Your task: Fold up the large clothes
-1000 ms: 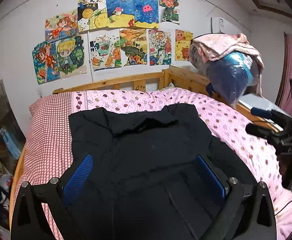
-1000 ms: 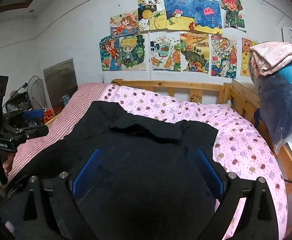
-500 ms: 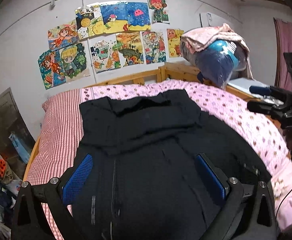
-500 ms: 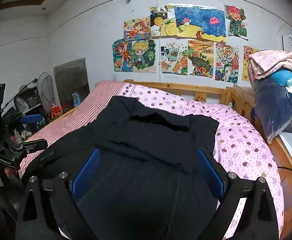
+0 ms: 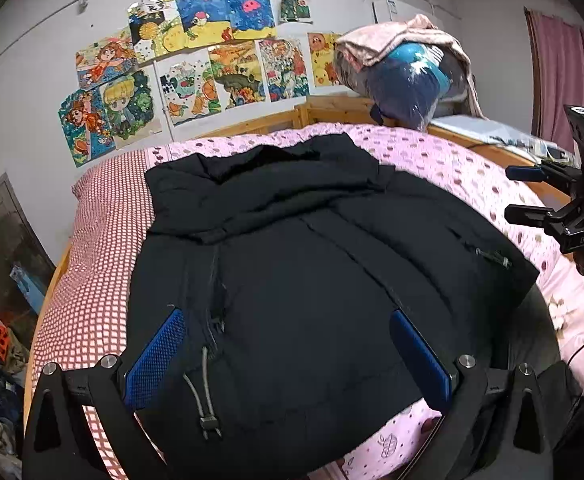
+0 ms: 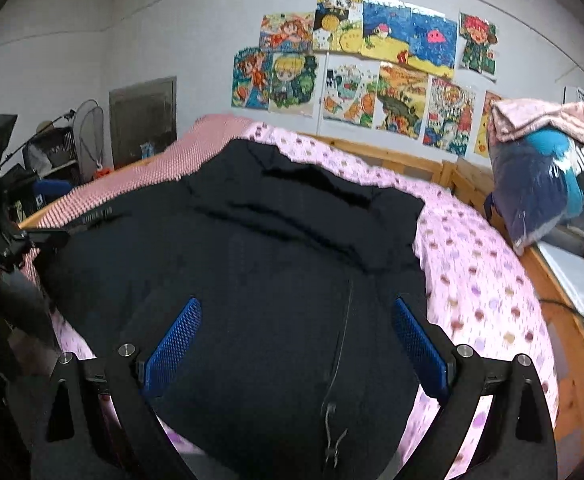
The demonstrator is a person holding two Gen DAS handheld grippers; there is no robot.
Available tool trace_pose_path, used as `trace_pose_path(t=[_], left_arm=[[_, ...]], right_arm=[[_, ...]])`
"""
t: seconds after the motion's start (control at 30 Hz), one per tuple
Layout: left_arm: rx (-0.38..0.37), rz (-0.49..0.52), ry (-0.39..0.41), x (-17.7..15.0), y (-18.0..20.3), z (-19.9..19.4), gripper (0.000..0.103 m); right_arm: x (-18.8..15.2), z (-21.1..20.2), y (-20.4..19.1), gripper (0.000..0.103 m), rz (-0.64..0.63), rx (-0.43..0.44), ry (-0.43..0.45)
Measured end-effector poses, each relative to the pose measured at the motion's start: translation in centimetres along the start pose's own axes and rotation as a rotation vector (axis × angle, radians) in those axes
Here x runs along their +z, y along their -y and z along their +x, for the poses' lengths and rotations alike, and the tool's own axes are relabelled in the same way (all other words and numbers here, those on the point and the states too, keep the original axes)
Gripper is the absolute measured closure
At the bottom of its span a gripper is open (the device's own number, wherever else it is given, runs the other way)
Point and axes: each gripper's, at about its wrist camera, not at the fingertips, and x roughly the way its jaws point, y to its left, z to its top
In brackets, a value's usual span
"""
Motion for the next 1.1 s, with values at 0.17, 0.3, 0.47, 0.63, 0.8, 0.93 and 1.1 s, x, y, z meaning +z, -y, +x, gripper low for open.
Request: trace_pose_path(t=[0.17, 0.3, 0.47, 0.63, 0.8, 0.93, 1.1], left_arm=[[-0.02, 0.033, -0.049, -1.4, 0.9, 0.9, 0.0], [-0.069, 0.081, -0.086, -2.5, 1.9, 1.3, 0.0], [-0.083, 0.178, -0.121, -3.8, 3.5, 1.4, 0.0], [-0.065, 0.233, -0.159, -5.1, 4.5, 1.6, 0.0], [-0.026, 0.284, -0.183, -6.2, 5.1, 2.0, 0.0], [-0.006, 0.3, -0.187, -6.6, 5.3, 2.1, 0.0], [-0.002, 0.295, -0.196, -6.8, 5.2, 2.4, 0.0]], right_arm=[[-2.6, 1.0, 0.3, 0.009, 0.06, 0.023, -0.054], [-4.5, 1.9, 0.0, 0.009, 0.07, 0.037, -0.096], [-6.5, 2.6, -1.3, 0.009, 0.009, 0.06, -0.16], [-8.3, 3.2, -3.0, 0.009, -0.061, 0.068, -0.225], [-9.6, 3.8, -3.9, 0.009, -0.088, 0.076, -0.265], [-10.4, 4.2, -4.7, 0.009, -0.112, 0.07, -0.289], [-11.4, 4.4, -6.1, 0.009, -0.189, 0.024, -0.317]])
